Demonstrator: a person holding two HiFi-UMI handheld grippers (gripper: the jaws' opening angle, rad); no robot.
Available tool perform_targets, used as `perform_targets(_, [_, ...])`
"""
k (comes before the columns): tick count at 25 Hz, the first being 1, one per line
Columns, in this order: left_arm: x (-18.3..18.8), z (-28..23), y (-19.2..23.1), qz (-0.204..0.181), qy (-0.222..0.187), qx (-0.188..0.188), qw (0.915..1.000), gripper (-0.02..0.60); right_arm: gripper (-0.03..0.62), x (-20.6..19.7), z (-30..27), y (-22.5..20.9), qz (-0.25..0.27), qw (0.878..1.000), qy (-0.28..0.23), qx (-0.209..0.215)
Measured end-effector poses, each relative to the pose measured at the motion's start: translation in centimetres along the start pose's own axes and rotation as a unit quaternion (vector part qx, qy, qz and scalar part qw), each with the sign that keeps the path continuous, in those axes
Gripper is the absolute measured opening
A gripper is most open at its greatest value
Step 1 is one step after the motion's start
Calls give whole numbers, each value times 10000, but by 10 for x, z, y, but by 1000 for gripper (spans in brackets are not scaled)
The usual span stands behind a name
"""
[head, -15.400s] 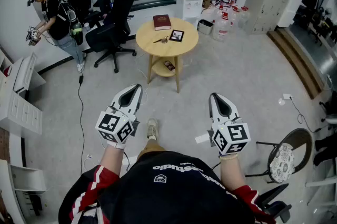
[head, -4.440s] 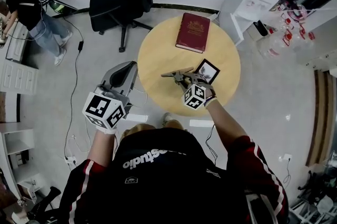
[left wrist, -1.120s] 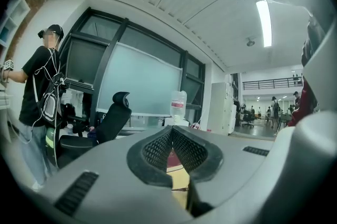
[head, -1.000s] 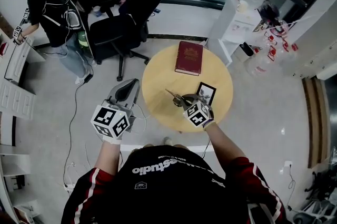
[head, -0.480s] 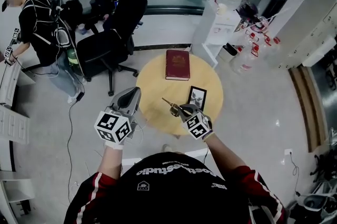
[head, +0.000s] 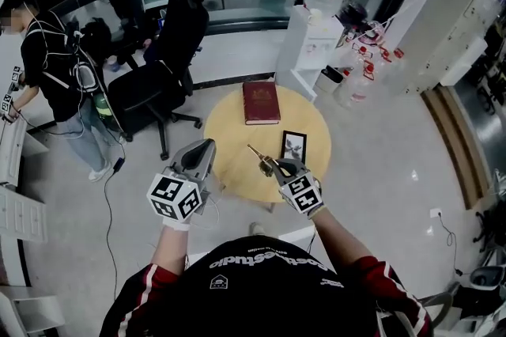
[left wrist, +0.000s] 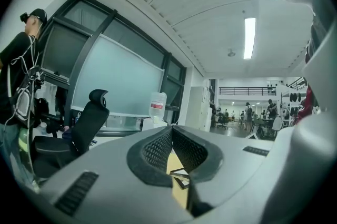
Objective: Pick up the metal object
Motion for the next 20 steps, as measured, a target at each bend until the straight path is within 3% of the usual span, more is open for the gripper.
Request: perform_targets(20, [-13,42,-42,37,164,-802,9966,17,32,5,107,54,-923,9869,-588,-1184])
Point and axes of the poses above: the fingertips, and each gripper's own axes: z backward along the fingers, y to its left, x out of its top, the point moved 2 cm from there along z, backward along the fingers, and after that the axes turned 6 degrees about x, right-handed, at the moved point
